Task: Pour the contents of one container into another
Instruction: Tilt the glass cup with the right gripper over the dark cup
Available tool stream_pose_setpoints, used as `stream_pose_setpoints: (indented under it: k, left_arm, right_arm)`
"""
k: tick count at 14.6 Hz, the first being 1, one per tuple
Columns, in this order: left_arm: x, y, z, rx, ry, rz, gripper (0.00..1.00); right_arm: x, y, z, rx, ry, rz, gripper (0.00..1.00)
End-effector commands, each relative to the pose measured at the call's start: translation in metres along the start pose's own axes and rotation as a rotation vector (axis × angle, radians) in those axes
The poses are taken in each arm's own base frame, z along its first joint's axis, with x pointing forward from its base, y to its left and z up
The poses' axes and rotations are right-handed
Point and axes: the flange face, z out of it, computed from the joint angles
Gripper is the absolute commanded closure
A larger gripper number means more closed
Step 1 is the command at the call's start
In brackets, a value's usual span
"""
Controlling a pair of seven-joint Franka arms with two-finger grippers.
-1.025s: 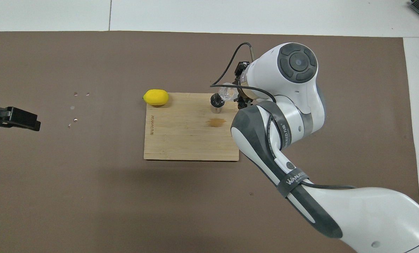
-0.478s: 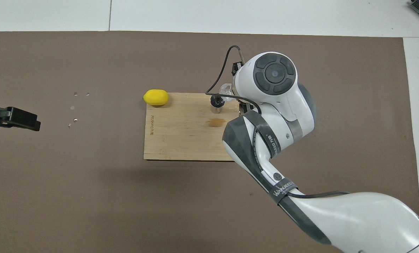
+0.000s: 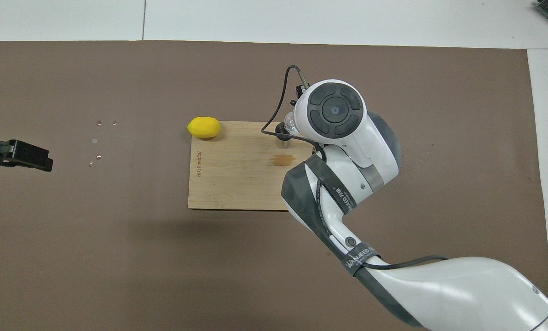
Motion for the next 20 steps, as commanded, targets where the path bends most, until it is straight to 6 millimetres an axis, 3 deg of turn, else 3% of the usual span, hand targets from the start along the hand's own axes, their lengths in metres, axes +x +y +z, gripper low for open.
stream_pose_setpoints:
  k: [1, 4, 20]
  left_arm:
    - [-0.010, 0.000, -0.001, -0.012, -0.006, -0.006, 0.00]
    - [-0.010, 0.000, -0.001, -0.012, -0.006, -0.006, 0.00]
    - [-0.010, 0.000, -0.001, -0.012, -0.006, -0.006, 0.00]
  right_arm:
    - [-0.001, -0.001, -0.002, 0.000, 0.056, -0.011, 1.00]
    - [-0.011, 0.002, -0.004, 0.006, 0.091, -0.058, 1.00]
    - [-0.020, 0.005, -0.012, 0.026, 0.196, -0.160, 1.00]
